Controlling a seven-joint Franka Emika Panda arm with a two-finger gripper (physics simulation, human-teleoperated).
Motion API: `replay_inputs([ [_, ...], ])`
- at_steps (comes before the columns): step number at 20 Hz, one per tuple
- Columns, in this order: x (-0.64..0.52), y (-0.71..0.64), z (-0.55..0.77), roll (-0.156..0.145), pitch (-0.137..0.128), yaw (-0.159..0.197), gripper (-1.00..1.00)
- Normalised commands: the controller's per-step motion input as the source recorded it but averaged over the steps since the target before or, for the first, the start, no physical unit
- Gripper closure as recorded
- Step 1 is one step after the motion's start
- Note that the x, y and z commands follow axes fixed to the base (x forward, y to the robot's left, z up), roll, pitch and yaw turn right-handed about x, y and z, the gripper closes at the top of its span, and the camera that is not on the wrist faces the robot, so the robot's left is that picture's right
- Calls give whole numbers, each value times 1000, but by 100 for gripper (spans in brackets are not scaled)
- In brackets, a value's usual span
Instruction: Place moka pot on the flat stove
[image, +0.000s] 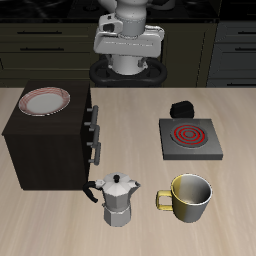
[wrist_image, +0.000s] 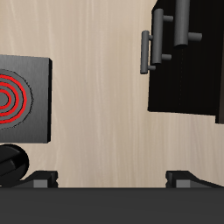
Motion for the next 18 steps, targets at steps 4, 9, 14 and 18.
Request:
replay_inputs([
  [4, 306, 0, 106, -1, -44, -2, -100],
  [9, 326, -46, 74, 22, 4, -11, -100],
  [14, 511, -108, 64, 24, 12, -38, -100],
  [18, 515, -130, 98, 28, -7, -27, -100],
])
